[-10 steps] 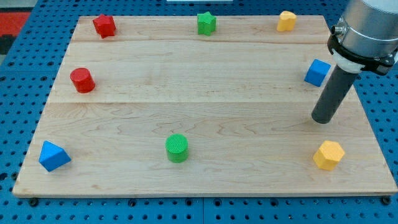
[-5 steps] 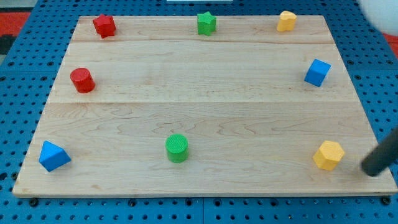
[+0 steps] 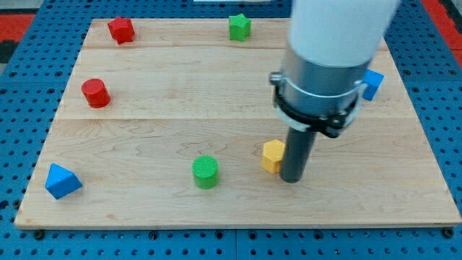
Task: Move the yellow hexagon to the center of the board
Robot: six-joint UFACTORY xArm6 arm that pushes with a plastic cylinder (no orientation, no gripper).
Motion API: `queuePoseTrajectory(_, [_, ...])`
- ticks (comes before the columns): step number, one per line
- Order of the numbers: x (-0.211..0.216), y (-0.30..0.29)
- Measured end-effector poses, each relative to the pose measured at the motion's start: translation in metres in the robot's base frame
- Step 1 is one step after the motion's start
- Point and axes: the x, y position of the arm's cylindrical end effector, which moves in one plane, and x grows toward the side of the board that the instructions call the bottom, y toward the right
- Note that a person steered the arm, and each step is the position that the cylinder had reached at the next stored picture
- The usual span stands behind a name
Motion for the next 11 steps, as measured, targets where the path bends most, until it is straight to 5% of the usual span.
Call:
queuePoseTrajectory(3, [0.014, -0.002])
queuePoseTrajectory(6, [-0.131, -0.04])
queuePoseTrajectory(8, [-0.048, 0.015])
queuePoseTrajectory(9, [-0.056, -0.043])
queuePoseTrajectory(10, [-0.109, -0.077])
queuePoseTrajectory(11, [-0.107, -0.056])
